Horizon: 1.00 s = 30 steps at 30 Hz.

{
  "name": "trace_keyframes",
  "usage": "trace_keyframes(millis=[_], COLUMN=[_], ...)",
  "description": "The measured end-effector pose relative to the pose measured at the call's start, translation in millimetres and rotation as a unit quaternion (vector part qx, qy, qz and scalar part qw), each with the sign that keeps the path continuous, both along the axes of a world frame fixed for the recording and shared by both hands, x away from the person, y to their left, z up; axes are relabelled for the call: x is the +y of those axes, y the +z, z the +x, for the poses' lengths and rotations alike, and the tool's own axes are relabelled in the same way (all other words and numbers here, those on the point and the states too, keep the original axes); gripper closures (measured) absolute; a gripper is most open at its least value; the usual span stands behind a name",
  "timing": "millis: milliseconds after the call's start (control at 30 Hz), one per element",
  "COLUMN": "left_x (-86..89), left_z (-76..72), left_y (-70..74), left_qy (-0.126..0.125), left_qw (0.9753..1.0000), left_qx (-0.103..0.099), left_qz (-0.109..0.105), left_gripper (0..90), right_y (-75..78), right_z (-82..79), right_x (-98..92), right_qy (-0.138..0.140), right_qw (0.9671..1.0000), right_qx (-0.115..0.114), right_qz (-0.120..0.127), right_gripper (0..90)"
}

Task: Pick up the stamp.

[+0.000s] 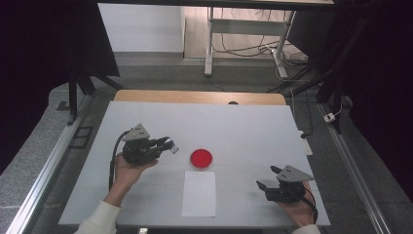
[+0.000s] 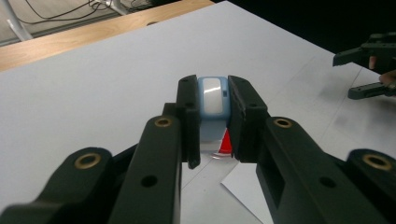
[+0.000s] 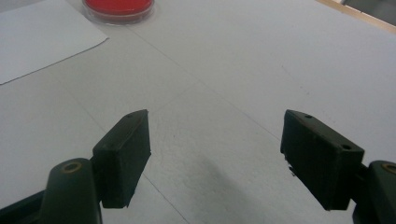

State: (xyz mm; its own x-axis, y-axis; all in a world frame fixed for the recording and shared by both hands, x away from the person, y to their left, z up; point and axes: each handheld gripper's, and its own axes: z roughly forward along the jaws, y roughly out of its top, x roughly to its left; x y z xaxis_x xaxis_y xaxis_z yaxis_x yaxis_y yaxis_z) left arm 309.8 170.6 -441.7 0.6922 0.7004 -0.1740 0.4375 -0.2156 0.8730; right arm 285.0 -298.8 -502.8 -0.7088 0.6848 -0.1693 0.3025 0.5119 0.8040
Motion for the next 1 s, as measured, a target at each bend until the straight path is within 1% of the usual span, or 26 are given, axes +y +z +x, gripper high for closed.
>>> trace_keyframes(millis=[267, 600, 667, 933, 1000], left_x=[-4.5, -15.9, -19.4, -34.4, -36.1], left_z=[-4.1, -9.7, -11.5, -16.7, -17.3], left_y=[3.7, 6.4, 7.5, 7.9, 7.6], left_qy=[-0.014, -0.040, -0.045, -0.070, -0.073], left_qw=[0.9999, 0.9990, 0.9988, 0.9974, 0.9972], left_qx=[0.000, 0.004, 0.002, 0.004, 0.005], left_qz=[-0.008, -0.022, -0.018, -0.019, -0.019], left_gripper=[75.1, 75.1, 75.1, 75.1, 75.1], right_y=[0.1, -0.1, -0.3, -0.4, -0.5], right_z=[-0.1, -0.2, -0.2, -0.3, -0.4], right_x=[0.2, 0.7, 1.0, 1.2, 1.3], right_qy=[0.000, 0.000, 0.000, 0.001, 0.001], right_qw=[1.0000, 1.0000, 1.0000, 1.0000, 1.0000], right_qx=[0.000, -0.001, 0.000, -0.001, 0.000], right_qz=[-0.001, -0.002, -0.002, -0.005, -0.006], right_gripper=[23.6, 23.7, 23.6, 23.7, 23.7])
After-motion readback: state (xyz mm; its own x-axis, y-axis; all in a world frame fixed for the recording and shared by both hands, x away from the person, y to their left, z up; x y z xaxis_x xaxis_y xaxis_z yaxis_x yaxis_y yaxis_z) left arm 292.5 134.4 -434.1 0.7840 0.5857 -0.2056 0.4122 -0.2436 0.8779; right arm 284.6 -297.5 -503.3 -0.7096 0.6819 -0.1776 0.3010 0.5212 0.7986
